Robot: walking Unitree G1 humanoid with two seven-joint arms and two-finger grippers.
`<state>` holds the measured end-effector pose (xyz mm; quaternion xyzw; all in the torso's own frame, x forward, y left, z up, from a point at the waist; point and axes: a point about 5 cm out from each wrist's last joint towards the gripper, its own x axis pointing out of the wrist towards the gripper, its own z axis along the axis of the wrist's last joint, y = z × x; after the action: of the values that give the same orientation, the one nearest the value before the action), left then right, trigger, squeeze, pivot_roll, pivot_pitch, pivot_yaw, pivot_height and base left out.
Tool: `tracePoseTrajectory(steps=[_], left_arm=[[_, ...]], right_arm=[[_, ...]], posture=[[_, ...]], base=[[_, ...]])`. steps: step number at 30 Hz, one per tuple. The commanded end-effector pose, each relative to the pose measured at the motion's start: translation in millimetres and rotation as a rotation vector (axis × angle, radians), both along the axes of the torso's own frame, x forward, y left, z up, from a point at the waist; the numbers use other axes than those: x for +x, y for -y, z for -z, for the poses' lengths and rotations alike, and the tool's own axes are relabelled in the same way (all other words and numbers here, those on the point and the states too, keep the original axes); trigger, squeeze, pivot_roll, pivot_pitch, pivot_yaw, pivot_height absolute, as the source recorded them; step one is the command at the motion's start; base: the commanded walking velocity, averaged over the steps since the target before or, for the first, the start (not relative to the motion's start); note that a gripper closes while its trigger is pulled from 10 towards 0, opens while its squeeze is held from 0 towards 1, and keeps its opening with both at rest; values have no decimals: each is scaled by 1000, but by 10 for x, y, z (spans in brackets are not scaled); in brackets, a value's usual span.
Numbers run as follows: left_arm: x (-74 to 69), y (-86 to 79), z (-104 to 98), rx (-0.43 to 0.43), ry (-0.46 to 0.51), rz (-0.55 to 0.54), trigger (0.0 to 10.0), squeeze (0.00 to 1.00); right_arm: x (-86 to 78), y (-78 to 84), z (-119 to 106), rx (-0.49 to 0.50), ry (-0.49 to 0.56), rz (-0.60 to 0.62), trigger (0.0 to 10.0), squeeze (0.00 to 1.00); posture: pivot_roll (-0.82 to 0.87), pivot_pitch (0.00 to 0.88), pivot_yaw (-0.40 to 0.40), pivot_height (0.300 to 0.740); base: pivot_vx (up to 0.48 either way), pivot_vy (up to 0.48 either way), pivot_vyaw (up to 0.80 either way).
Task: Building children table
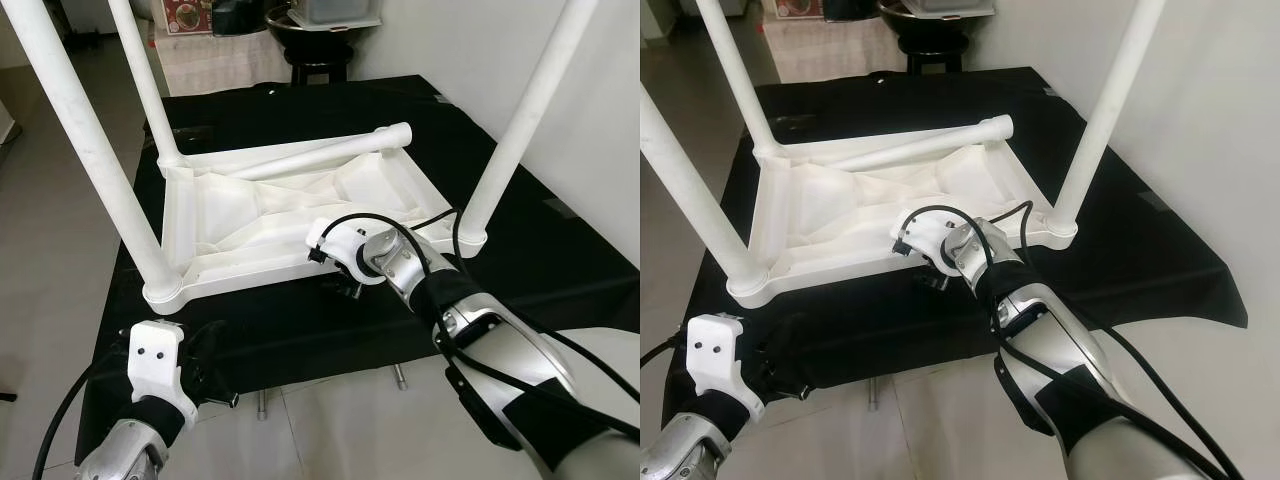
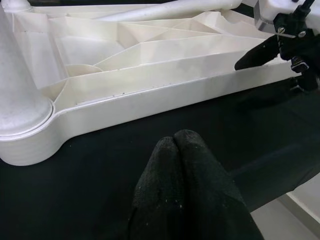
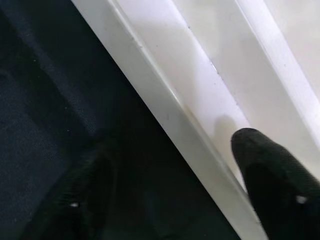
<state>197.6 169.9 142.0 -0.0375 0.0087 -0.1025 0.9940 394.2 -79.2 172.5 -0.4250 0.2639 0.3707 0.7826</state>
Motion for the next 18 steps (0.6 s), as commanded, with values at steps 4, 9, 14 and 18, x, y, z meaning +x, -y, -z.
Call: tracePoseTrajectory(steps=[4, 9, 14, 18], left_arm=[[-27, 23, 7, -7, -11, -2, 10000, 0], [-24, 24, -1, -8, -9, -4, 10000, 0], [-19, 23, -4, -9, -7, -4, 10000, 0], [-13, 24, -6, -9, -6, -3, 10000, 0]], right_arm=[[-44, -27, 57, -28, -92, -49, 0, 0], [-51, -22, 30, -28, -125, -78, 0, 0], [-76, -9, 44, -52, -153, -142, 0, 0], [-96, 22, 75, -111, -150, -212, 1020, 0]], posture=[[8, 107, -56, 740], [6, 110, -57, 740], [3, 111, -56, 740], [-1, 112, -56, 740]], base=[[0, 0, 0], [0, 0, 0], [0, 0, 0], [0, 0, 0]])
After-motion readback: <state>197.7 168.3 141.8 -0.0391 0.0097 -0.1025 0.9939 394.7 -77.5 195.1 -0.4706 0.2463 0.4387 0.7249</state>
